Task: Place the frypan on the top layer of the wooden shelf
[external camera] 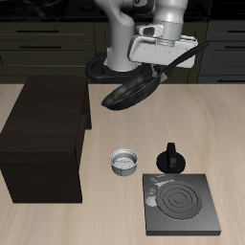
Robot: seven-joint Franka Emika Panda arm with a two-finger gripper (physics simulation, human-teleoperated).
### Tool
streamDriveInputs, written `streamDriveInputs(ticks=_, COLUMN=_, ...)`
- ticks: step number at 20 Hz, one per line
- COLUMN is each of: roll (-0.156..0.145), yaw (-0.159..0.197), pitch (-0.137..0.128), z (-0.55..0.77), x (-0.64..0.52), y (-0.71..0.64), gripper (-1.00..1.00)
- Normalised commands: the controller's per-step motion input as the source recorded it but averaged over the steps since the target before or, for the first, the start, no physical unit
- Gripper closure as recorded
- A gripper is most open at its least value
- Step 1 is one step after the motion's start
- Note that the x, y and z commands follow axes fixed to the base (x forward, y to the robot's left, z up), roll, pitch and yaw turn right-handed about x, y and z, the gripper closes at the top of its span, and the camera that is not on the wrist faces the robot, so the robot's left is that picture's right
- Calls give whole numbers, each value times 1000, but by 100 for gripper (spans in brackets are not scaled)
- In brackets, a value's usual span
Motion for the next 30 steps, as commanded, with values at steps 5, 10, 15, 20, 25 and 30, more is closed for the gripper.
streamDriveInputs(ticks=5, roll=-13, yaw=20, pitch=-21, z=36, x=154, y=-40, gripper=100)
streamDriveInputs(ticks=10, roll=-6, yaw=31, pitch=-2, z=-15, x=119, y=-9, gripper=100)
streamDriveInputs(ticks=15, roll=-27, yaw=-22, pitch=-19, z=99, x=167, y=-126, gripper=100)
streamDriveInputs(ticks=20, roll=-5, yaw=28, pitch=-19, z=62, x=145, y=-77, gripper=100)
streamDriveInputs(ticks=25, roll=-18, yaw=-10, pitch=7, z=2, x=160, y=-121, gripper=100)
streamDriveInputs(ticks=30, roll=-9, yaw=19, pitch=9, z=-69, x=152, y=-96, gripper=100)
